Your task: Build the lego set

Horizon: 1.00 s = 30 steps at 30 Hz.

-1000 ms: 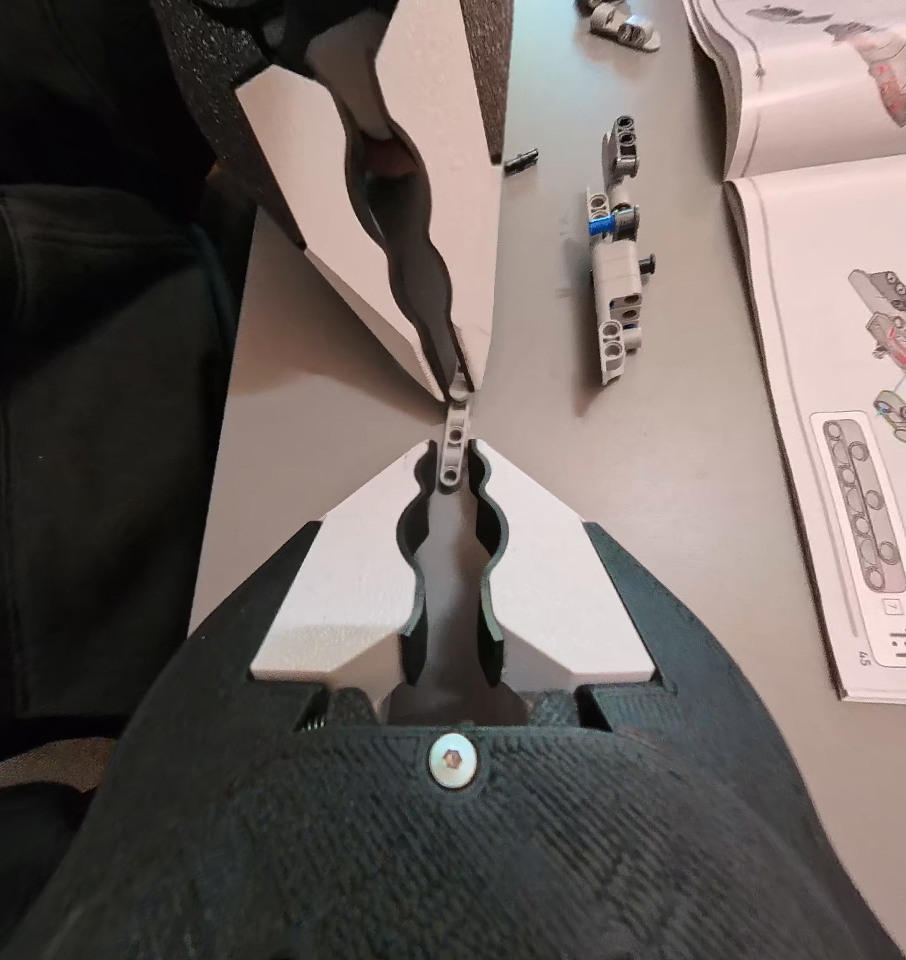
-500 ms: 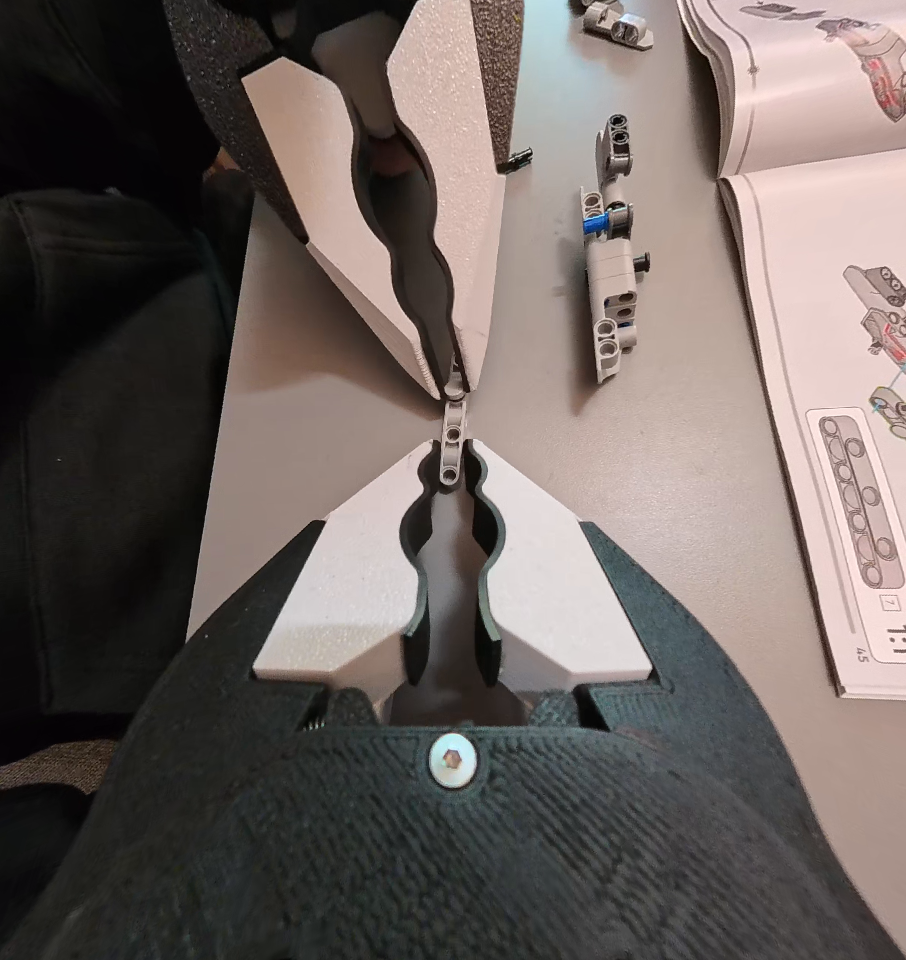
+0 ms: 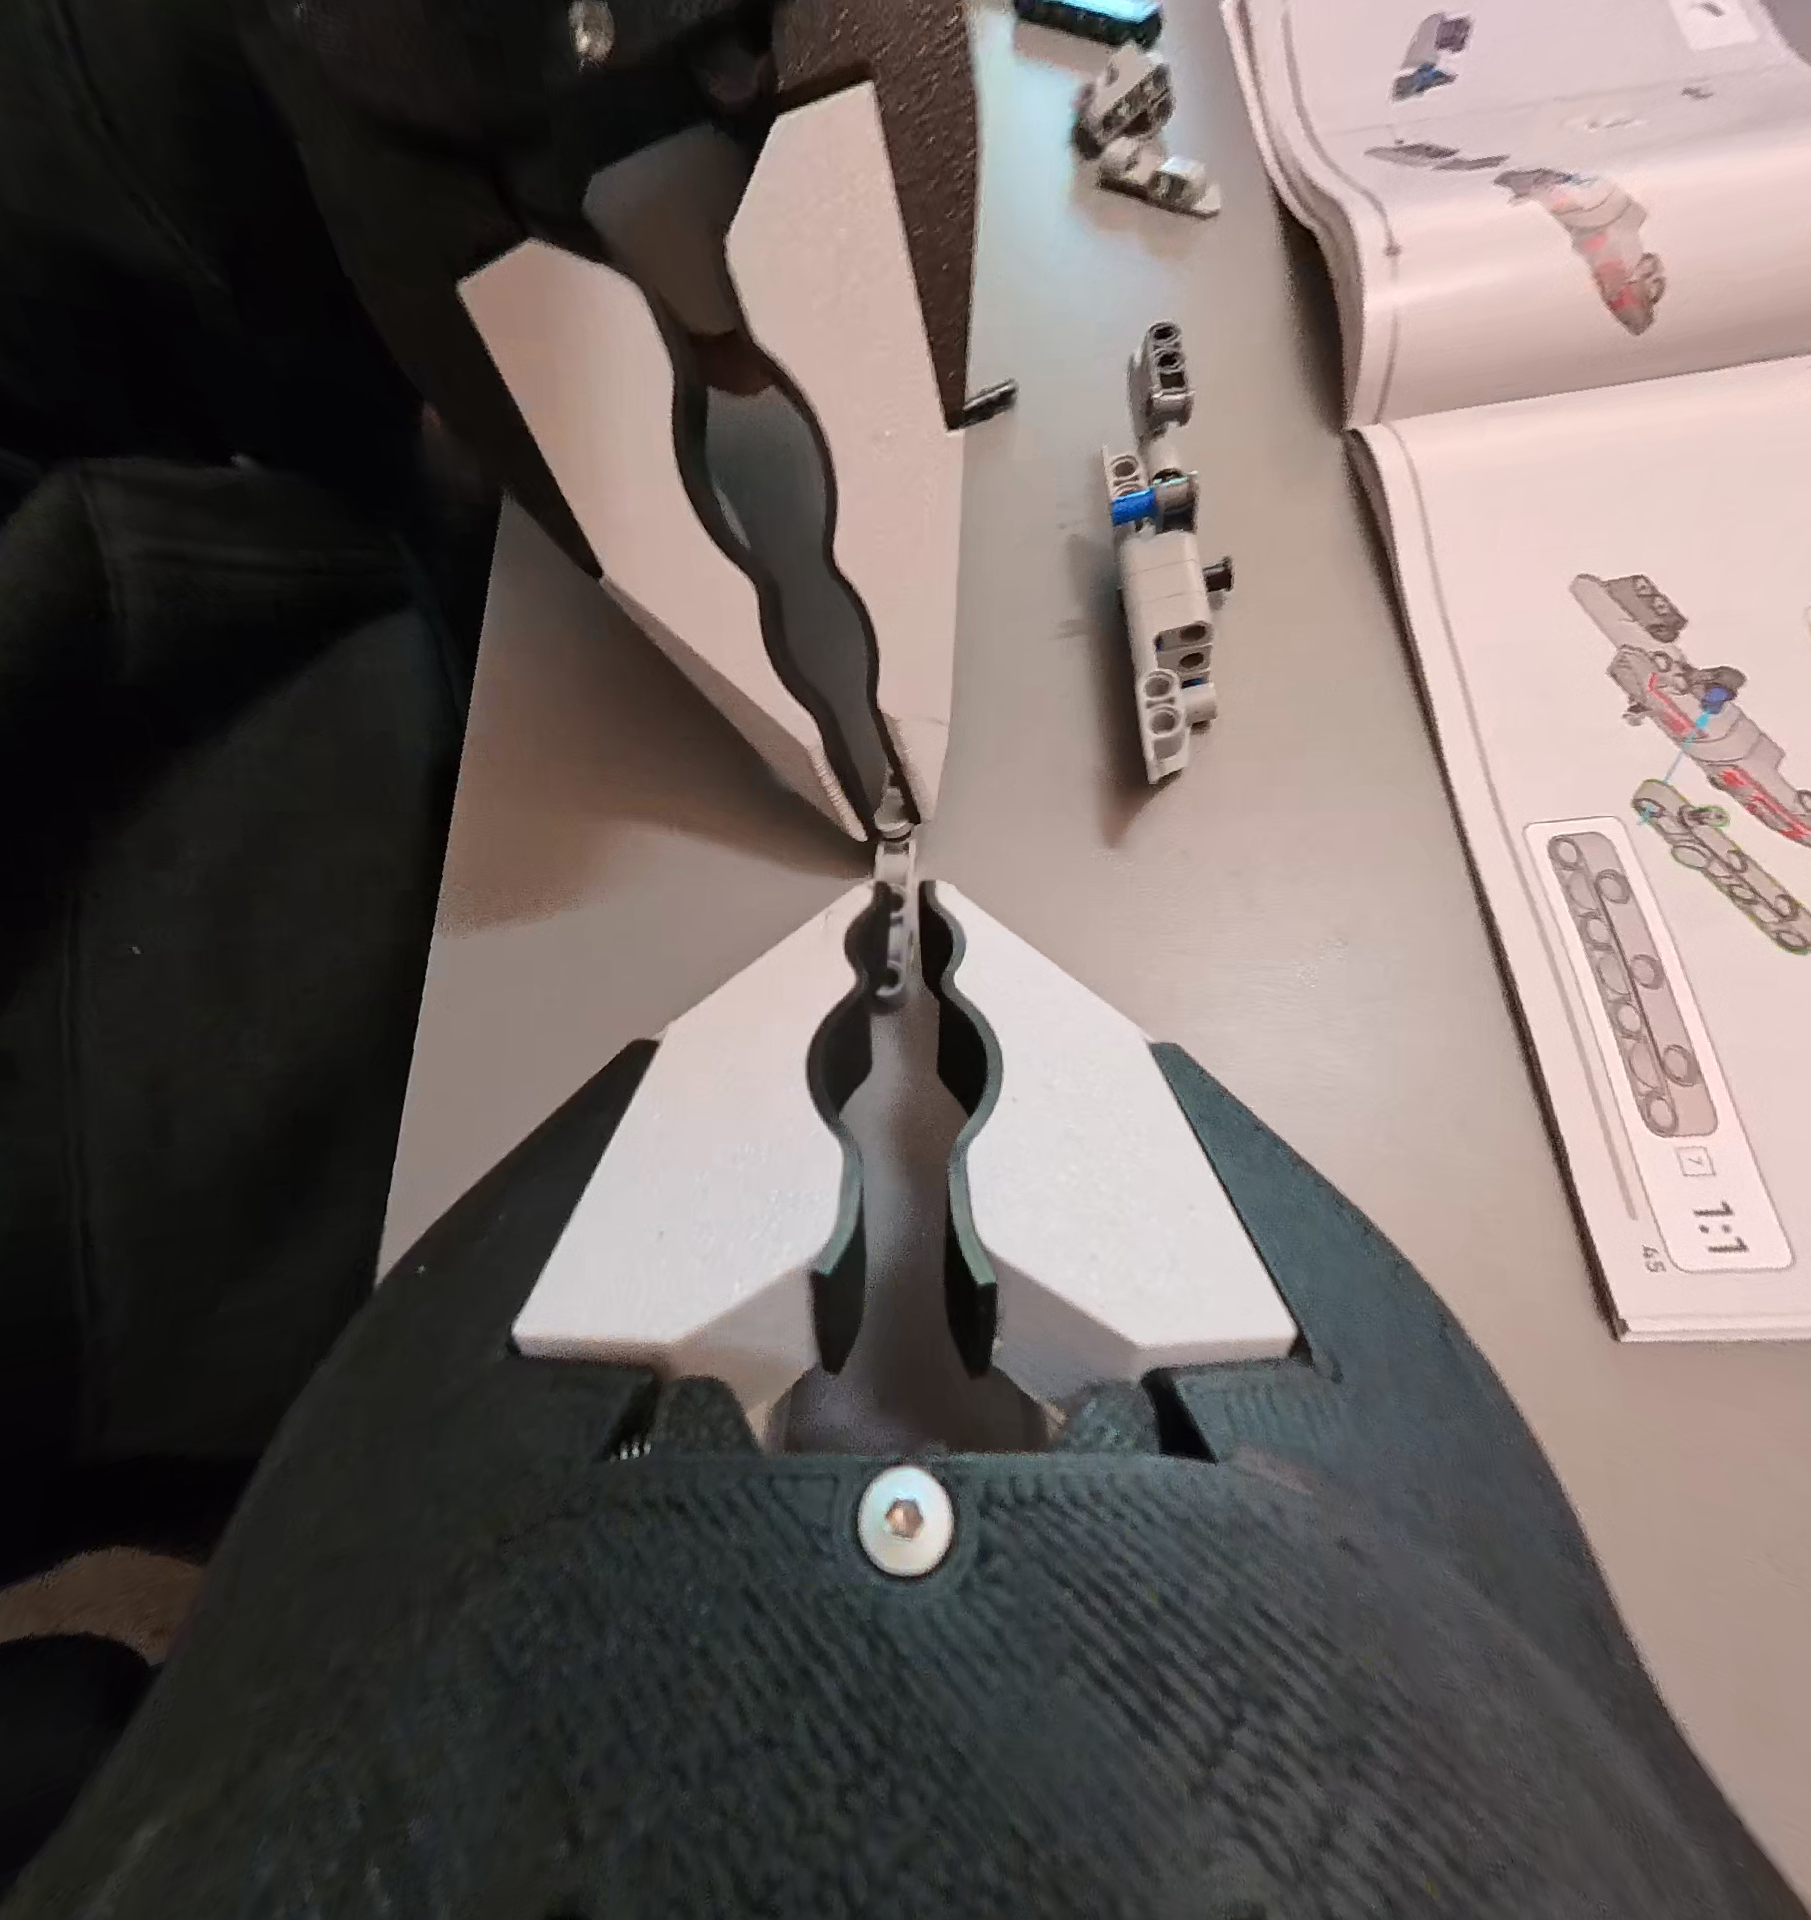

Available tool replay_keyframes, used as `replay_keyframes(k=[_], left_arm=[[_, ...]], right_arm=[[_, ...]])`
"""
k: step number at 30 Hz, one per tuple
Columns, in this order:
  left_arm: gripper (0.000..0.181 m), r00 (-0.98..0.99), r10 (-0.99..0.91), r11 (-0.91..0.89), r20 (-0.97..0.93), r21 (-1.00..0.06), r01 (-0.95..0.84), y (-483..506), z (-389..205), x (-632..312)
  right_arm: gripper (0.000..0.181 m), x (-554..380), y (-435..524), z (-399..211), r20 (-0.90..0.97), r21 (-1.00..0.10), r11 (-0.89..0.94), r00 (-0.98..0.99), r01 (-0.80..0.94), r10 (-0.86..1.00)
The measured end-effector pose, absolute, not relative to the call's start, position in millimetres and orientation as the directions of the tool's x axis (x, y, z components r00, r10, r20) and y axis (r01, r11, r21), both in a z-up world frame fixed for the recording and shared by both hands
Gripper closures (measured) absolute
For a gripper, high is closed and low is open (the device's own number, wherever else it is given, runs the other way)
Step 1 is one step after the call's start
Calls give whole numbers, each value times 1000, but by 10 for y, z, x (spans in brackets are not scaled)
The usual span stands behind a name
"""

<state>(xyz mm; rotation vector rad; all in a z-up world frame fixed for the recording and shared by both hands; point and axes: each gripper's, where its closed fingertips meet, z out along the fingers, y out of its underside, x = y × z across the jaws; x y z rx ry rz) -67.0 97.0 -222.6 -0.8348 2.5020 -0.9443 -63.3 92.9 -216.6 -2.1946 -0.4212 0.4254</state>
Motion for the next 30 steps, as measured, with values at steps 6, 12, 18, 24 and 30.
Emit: replay_keyframes(k=[6,12,18,24,30], left_arm=[[176,-784,-607,665,-130,-623,-411,959,-2229,-644],[176,-801,-588,700,-117,-570,-431,938,-2230,-653],[176,-815,-572,707,-96,-561,-430,918,-2229,-651],[176,-815,-572,687,-97,-599,-411,919,-2225,-632],[176,-805,-585,659,-96,-636,-403,928,-2225,-631]], right_arm=[[170,-577,974,-2135,-265,-785,-619,892,20,365],[163,-596,992,-2221,-310,-742,-670,890,-6,336],[157,-548,1023,-2178,-403,-731,-671,871,-122,281],[161,-527,1031,-2188,-406,-727,-674,874,-132,267],[162,-527,1024,-2190,-407,-726,-674,874,-133,266]])
